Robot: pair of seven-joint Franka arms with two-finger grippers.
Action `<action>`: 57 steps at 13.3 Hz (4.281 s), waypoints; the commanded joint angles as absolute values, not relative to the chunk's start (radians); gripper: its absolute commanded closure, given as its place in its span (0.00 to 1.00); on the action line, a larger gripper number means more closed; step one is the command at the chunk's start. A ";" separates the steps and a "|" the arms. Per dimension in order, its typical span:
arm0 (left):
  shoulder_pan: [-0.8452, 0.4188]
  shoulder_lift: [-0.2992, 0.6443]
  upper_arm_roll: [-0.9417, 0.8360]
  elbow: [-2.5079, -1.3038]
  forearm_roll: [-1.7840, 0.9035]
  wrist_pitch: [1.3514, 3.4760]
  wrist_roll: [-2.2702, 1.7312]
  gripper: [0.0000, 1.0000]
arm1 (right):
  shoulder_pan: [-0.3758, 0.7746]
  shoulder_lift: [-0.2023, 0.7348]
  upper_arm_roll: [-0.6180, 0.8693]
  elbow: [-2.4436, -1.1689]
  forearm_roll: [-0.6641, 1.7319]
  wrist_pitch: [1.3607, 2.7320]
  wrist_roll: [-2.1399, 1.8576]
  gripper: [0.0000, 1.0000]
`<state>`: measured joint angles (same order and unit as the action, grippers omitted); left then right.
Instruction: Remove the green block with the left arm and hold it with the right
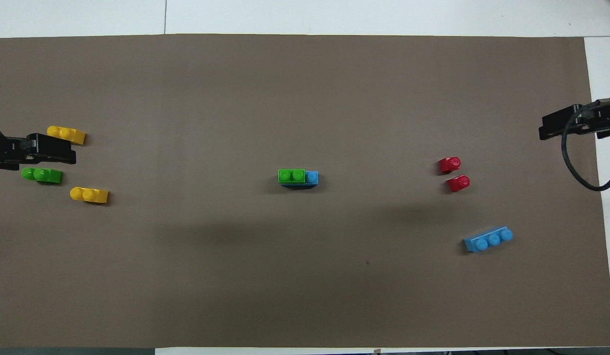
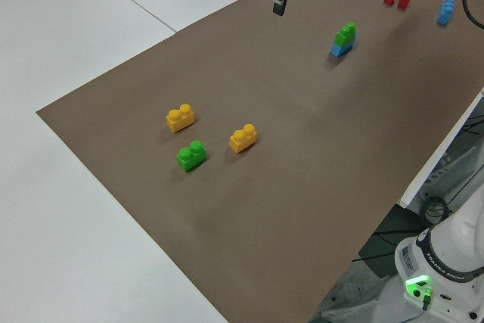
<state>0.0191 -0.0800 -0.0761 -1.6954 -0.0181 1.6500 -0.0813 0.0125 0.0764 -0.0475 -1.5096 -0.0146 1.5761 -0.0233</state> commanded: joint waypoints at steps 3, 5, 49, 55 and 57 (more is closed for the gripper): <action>0.020 -0.080 -0.075 -1.683 -0.018 1.638 -0.069 0.00 | 0.025 0.081 -0.052 -1.497 -0.018 1.565 0.002 0.00; 0.020 -0.080 -0.075 -1.683 -0.018 1.638 -0.069 0.00 | 0.023 0.081 -0.048 -1.497 -0.020 1.565 0.002 0.00; -0.325 -0.229 -0.081 -1.979 -0.090 1.802 -1.445 0.00 | 0.015 0.256 0.526 -2.100 0.144 2.554 -1.061 0.00; -0.426 -0.181 -0.081 -2.026 -0.094 1.995 -1.790 0.00 | 0.017 0.284 0.532 -2.102 0.143 2.566 -1.169 0.00; -0.454 -0.143 -0.080 -2.026 -0.092 2.040 -1.856 0.00 | 0.020 0.296 0.532 -2.099 0.127 2.594 -1.173 0.00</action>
<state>-0.4171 -0.1686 -0.0965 -2.0105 -0.0774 1.9861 -1.7927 0.0324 0.2785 0.5205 -2.0938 0.1191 2.5476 -1.1344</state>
